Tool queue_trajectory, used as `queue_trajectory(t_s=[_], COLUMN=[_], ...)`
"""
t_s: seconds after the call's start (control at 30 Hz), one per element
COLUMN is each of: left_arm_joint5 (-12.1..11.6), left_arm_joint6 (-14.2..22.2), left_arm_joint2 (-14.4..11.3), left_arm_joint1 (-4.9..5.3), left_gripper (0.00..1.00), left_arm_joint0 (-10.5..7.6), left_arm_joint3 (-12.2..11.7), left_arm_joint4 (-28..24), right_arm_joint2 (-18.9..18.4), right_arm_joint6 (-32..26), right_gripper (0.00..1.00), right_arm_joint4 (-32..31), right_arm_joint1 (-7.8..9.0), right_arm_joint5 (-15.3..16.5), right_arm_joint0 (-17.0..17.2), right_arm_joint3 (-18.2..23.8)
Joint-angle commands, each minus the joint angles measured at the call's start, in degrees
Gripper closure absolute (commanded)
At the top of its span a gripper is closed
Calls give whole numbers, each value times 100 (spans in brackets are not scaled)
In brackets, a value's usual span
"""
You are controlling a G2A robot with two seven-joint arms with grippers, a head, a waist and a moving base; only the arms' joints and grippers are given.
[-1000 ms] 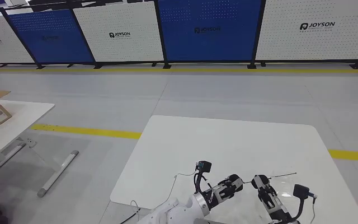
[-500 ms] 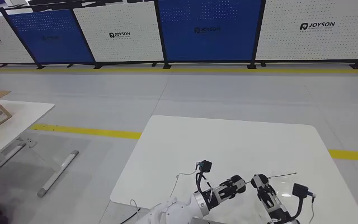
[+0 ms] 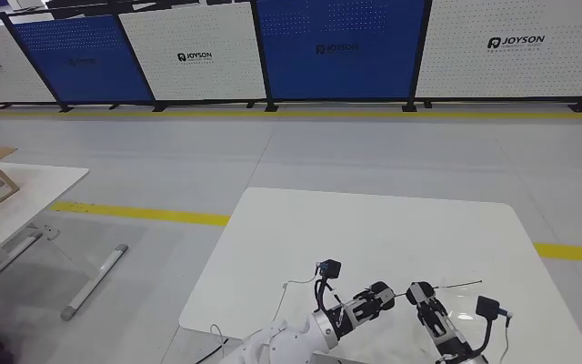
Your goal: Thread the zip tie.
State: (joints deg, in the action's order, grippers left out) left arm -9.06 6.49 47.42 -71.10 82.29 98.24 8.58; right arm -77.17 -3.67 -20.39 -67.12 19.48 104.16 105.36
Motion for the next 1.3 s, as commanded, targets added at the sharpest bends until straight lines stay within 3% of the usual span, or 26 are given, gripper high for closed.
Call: queue_trajectory(t_s=[0.0, 0.6, 1.03, 1.17, 1.27], left_arm_joint5=[-4, 48, 351, 392, 420], left_arm_joint6=[0, -13, -132, -165, -176], left_arm_joint2=[-7, -68, -99, -105, -109], left_arm_joint1=[-3, -31, -35, -37, -40], left_gripper=[100, 100, 100, 85, 82], left_arm_joint0=[-5, -54, -31, -15, -11], left_arm_joint3=[2, -43, 37, 64, 77], left_arm_joint4=[4, 13, 353, 392, 420], right_arm_joint2=[-10, -1, -37, -39, -40], right_arm_joint6=[-9, -54, 175, 186, 189], right_gripper=[100, 100, 100, 100, 100], right_arm_joint4=[21, 115, 21, 0, -13], right_arm_joint1=[0, -3, -1, 1, 3], right_arm_joint5=[0, 0, 0, 0, 0], right_arm_joint0=[0, -36, 11, 18, 22], right_arm_joint3=[-5, -39, -14, -13, -11])
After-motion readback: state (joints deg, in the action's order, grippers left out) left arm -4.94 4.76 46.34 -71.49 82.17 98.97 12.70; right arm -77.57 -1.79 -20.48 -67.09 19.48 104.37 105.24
